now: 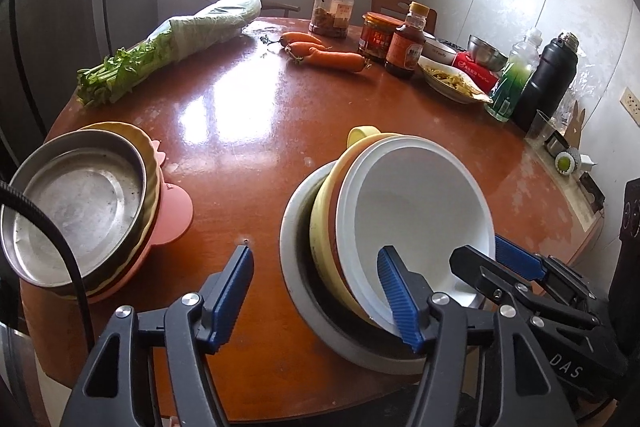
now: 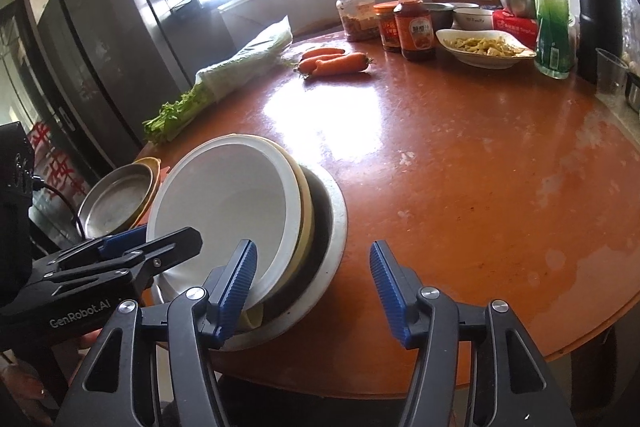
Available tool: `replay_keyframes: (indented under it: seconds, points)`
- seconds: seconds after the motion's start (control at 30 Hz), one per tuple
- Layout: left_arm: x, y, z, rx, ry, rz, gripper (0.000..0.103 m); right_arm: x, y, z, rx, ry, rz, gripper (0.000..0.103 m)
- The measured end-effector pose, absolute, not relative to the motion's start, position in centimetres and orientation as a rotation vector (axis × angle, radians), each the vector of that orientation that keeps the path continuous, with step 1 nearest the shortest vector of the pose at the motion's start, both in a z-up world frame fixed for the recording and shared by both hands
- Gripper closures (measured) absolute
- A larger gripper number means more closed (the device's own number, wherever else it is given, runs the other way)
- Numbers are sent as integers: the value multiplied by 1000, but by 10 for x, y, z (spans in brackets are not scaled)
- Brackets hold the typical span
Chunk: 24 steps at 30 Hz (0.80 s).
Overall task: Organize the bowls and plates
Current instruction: 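Grip the nested bowl stack rim with the left gripper and lift it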
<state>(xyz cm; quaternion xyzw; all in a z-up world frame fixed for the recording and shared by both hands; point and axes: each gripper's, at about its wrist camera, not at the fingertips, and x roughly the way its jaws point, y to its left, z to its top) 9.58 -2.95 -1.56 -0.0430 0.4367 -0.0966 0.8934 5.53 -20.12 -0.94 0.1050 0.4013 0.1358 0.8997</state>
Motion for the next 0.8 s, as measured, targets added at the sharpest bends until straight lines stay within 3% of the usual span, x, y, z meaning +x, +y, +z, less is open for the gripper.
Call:
replay_keyframes:
  seconds: [0.63,0.8]
  points:
    - [106,-26,-27,-127,915,-184,34,67,-194,-23,202,829,302,43]
    - [107,-27,-27,-129,917,-184,34,67,-192,-22,191,819,325,53]
